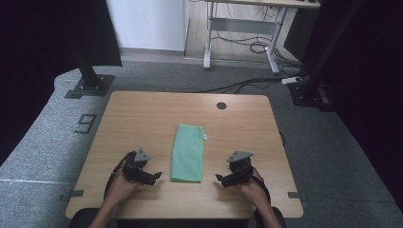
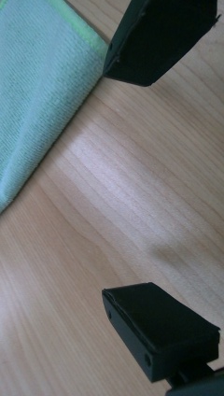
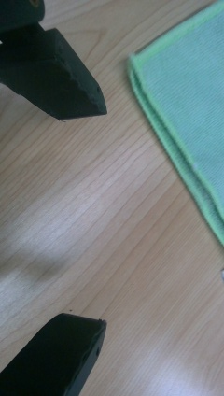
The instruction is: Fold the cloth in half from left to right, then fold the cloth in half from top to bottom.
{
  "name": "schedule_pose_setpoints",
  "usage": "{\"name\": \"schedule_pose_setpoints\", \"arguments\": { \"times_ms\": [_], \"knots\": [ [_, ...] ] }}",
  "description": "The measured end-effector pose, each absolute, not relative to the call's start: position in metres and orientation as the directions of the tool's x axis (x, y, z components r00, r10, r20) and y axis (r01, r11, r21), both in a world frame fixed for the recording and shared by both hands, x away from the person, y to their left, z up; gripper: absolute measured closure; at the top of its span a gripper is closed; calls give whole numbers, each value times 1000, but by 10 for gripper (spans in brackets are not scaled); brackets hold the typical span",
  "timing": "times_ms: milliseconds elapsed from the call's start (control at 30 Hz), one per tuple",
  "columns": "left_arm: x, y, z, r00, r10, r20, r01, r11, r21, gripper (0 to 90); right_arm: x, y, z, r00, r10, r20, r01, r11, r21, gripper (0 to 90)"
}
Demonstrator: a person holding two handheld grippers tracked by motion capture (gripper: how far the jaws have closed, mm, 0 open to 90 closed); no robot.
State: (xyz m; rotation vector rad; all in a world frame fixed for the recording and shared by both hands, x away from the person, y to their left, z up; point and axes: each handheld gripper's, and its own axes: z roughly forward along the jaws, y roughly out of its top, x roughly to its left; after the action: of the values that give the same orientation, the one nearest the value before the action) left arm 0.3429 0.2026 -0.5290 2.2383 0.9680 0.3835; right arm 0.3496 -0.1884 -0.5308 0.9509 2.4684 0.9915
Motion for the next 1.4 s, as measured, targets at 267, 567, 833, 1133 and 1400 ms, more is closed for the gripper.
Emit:
{"name": "schedule_pose_setpoints", "arguments": {
  "times_ms": [267, 567, 833, 1133, 1400],
  "knots": [
    [344, 204, -543, 681, 733, 12, 548, -520, 655, 0, 352, -195, -544, -719, 693, -48, 480, 545, 688, 5],
    [346, 207, -549, 681, 732, -8, 553, -508, 660, 0, 356, -201, -553, -706, 708, -25, 498, 521, 693, 0],
    [346, 207, -549, 684, 730, -9, 553, -510, 660, 0, 358, -204, -557, -693, 721, 5, 506, 482, 716, 0],
    [346, 207, -549, 684, 730, -8, 552, -510, 659, 0, 358, -204, -557, -693, 721, 5, 506, 481, 716, 0],
    [347, 207, -549, 680, 734, -9, 556, -507, 659, 0, 358, -202, -557, -682, 731, 7, 514, 473, 716, 0]
  ]
}}
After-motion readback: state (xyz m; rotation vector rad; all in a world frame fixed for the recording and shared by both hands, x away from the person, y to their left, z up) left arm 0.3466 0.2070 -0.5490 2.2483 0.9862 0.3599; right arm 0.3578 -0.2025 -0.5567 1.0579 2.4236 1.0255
